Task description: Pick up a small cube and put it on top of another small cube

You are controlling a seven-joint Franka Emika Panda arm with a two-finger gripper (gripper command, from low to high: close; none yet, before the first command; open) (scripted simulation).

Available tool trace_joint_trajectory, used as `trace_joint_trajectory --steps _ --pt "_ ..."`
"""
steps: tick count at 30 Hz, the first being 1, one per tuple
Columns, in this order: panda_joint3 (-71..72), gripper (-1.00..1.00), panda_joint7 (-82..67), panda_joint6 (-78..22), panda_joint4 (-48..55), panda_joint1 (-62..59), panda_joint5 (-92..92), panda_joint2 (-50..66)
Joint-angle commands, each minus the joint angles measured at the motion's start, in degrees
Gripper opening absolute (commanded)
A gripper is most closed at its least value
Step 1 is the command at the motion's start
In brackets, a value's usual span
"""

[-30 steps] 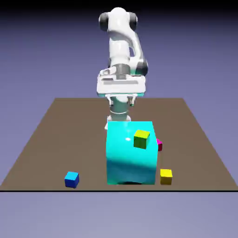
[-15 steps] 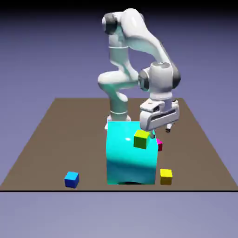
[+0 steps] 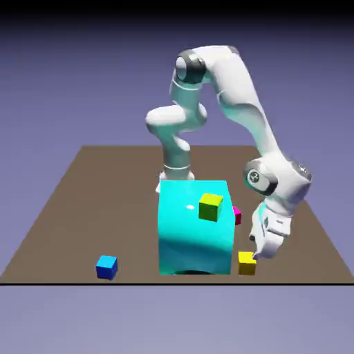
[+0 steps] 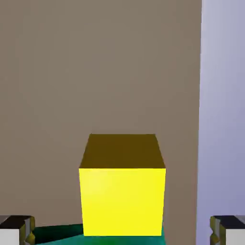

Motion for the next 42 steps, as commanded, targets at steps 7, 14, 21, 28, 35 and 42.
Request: trace_joint_trajectory --steps 7,14,21,28,35,42 --pt "0.9 -1.0 -1.0 -3.1 0.1 0.0 1.3 -3.0" --pt "14.7 -1.0 -5.8 -1.3 -13.2 -5.6 7.5 -17.2" --pt "29.2 -1.0 -10.6 1.9 -27.6 -11.8 13.8 -31.4" --pt "43.7 -1.0 -15.4 5.1 -42.1 -17.9 20.0 -45.6" --pt "45.0 -1.0 -9.5 8.4 -45.8 -20.0 11.8 -44.0" --pt "40.2 -1.0 3.0 12.5 -45.4 -20.6 -5.6 -34.1"
